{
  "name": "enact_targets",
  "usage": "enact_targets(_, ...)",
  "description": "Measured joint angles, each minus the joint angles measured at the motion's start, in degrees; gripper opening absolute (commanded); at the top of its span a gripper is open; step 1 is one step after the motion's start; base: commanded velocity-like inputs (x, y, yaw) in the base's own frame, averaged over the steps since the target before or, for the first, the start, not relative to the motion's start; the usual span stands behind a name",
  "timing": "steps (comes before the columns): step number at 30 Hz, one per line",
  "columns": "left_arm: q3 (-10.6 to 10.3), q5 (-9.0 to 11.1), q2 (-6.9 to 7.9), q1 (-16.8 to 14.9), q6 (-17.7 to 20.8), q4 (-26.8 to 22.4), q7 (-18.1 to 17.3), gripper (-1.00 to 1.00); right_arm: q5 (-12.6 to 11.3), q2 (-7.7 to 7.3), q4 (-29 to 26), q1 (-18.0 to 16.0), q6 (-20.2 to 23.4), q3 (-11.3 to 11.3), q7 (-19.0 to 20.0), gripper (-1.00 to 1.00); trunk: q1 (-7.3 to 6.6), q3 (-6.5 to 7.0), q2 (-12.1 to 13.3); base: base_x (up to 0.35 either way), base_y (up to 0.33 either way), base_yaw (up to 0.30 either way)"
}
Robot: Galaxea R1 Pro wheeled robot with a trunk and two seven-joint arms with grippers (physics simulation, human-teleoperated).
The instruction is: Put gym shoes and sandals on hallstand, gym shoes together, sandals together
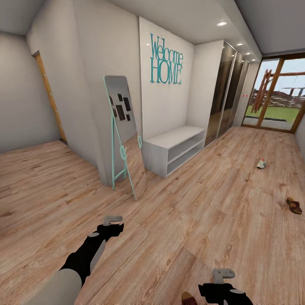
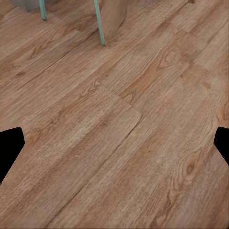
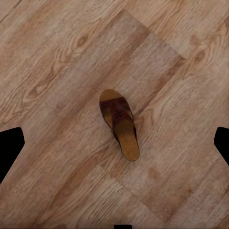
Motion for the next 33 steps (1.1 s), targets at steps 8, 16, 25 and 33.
enact_targets(8, 0.0, 0.0, 0.0, -0.01, -0.02, 0.01, 0.0, 1.0, 0.19, -0.21, 0.38, 0.0, -9.36, 0.05, 0.09, 1.0, 1.76, -2.11, -3.21, 0.0, 0.0, 0.0)
enact_targets(16, 0.0, 0.0, 0.0, 0.0, -0.01, 0.01, 0.0, 1.0, -0.03, -1.76, 4.99, -0.01, -23.22, 0.0, 0.16, 1.0, 3.52, -3.66, -6.42, 0.0, 0.0, 0.0)
enact_targets(25, -0.05, 0.0, 0.0, 0.0, -0.03, 0.01, -0.04, 1.0, 0.19, -1.97, 5.96, 0.03, -24.22, 0.3, 0.11, 1.0, 5.49, -5.28, -10.03, 0.0, 0.0, 0.0)
enact_targets(33, -0.08, 0.0, 0.0, 0.0, -0.03, 0.01, -0.08, 1.0, 0.2, -2.26, 12.04, 0.24, -24.28, 0.26, 0.16, 1.0, 7.25, -6.72, -13.24, 0.0, 0.0, 0.0)
